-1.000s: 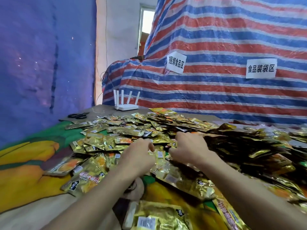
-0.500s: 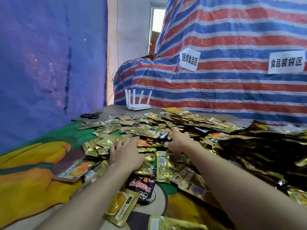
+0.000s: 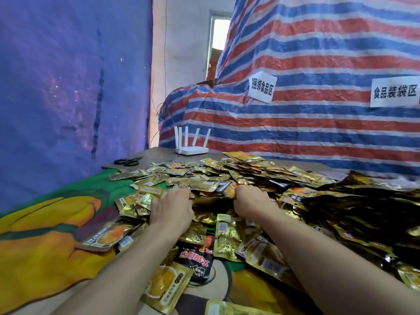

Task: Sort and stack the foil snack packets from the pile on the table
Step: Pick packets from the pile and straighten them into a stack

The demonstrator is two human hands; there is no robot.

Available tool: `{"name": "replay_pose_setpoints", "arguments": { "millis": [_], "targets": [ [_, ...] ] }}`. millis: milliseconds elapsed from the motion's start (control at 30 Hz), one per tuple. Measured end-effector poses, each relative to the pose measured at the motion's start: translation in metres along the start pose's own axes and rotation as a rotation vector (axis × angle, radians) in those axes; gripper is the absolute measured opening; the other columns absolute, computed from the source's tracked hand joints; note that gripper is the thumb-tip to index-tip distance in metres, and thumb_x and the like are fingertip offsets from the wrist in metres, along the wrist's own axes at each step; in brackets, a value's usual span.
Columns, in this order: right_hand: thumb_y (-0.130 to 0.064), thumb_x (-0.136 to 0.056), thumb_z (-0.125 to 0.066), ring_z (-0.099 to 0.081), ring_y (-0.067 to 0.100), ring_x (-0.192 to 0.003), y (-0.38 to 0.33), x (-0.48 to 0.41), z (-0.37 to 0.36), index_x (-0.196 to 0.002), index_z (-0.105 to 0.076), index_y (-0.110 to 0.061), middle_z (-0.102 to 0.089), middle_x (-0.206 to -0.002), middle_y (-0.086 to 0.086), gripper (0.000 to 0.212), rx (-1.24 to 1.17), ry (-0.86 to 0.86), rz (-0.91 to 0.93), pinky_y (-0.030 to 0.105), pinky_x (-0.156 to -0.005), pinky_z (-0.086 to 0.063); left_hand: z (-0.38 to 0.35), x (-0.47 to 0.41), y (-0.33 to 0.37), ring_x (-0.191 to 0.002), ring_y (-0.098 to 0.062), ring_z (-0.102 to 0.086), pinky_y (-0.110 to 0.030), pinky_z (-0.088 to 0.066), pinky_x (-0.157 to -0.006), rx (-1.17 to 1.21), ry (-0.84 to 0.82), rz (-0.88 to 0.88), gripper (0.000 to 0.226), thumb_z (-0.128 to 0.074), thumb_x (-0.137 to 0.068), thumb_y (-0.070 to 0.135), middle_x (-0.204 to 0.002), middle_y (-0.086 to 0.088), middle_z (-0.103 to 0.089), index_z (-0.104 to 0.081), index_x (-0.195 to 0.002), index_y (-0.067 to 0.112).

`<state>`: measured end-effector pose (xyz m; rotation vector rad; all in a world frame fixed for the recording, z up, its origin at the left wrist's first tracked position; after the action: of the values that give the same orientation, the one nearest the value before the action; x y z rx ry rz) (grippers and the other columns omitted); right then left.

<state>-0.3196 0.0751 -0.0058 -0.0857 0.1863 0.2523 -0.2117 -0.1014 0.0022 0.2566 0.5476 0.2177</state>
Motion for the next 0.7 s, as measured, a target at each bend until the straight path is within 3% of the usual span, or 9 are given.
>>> {"name": "replay_pose_setpoints", "arguments": {
  "millis": [67,167,267,367,500,600,700],
  "targets": [
    [-0.007,-0.094,-0.049,-0.053,0.029,-0.085,-0.006,0.005,0.011,-0.101,-0.051,-0.016,-0.055,-0.087,0.002,0.011,0.037,0.066,0.037,0.045,-0.084,-0.041,0.012,-0.001,0.0,-0.108,-0.021,-0.055,-0.038,-0.041,-0.092,-0.018,0.069,-0.01,0.023,-0.047,-0.103,0.037,-0.113,0.003,-0.062,-0.064,-0.112,0.023],
    [0.001,-0.089,-0.05,-0.051,0.028,-0.074,-0.009,0.017,0.033,-0.087,-0.056,-0.015,-0.054,-0.077,0.001,0.017,0.02,0.197,0.065,0.044,-0.081,-0.042,0.028,-0.001,-0.006,-0.097,-0.018,-0.059,-0.036,-0.046,-0.085,0.051,0.123,0.008,0.021,-0.05,-0.102,0.037,-0.104,0.004,-0.066,-0.066,-0.107,0.024],
    [-0.002,-0.091,-0.052,-0.06,0.034,-0.077,-0.007,0.033,0.058,-0.086,-0.063,-0.013,-0.065,-0.079,0.005,0.017,-0.02,0.324,0.103,0.036,-0.064,-0.039,0.034,-0.002,-0.014,-0.095,-0.022,-0.063,-0.038,-0.052,-0.083,0.129,0.043,0.057,0.018,-0.053,-0.101,0.038,-0.105,0.004,-0.07,-0.068,-0.109,0.031],
    [-0.015,-0.096,-0.054,-0.065,0.034,-0.081,0.001,0.053,0.083,-0.094,-0.068,-0.018,-0.071,-0.084,0.005,0.015,-0.085,0.425,0.117,0.035,-0.061,-0.041,0.04,-0.002,-0.02,-0.104,-0.024,-0.064,-0.043,-0.052,-0.092,0.232,-0.04,0.118,0.023,-0.06,-0.098,0.034,-0.116,0.003,-0.07,-0.068,-0.12,0.035],
    [-0.024,-0.1,-0.056,-0.062,0.024,-0.071,0.019,0.075,0.108,-0.09,-0.066,-0.019,-0.069,-0.082,-0.002,0.015,-0.301,0.524,0.116,0.032,-0.056,-0.04,0.04,0.004,-0.024,-0.104,-0.027,-0.063,-0.048,-0.05,-0.098,0.523,-0.108,0.228,0.027,-0.068,-0.094,0.023,-0.12,-0.002,-0.068,-0.07,-0.121,0.028],
    [-0.024,-0.099,-0.059,-0.062,0.018,-0.071,0.036,0.088,0.118,-0.095,-0.068,-0.018,-0.068,-0.082,-0.003,0.011,-0.562,0.576,0.096,0.036,-0.063,-0.052,0.042,0.013,-0.025,-0.088,-0.02,-0.065,-0.042,-0.052,-0.091,0.7,-0.068,0.324,0.031,-0.069,-0.093,0.02,-0.101,0.002,-0.068,-0.068,-0.124,0.018],
    [-0.018,-0.093,-0.07,-0.057,0.01,-0.064,0.05,0.101,0.115,-0.087,-0.069,-0.016,-0.064,-0.074,-0.006,0.006,-0.779,0.596,0.039,0.023,-0.056,-0.047,0.052,0.021,-0.023,-0.085,-0.025,-0.066,-0.046,-0.056,-0.087,0.865,0.01,0.405,0.034,-0.074,-0.089,0.019,-0.091,0.001,-0.069,-0.068,-0.122,0.01]
  ]
}}
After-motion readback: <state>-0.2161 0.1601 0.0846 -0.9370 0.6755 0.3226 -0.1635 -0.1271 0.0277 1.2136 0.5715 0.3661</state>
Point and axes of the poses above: each hand's wrist, its own x-axis away from the middle knuckle, its own z-axis out of the back of the hand, y = z × x, the point moved 10 cm from there along -x, towards the middle knuckle
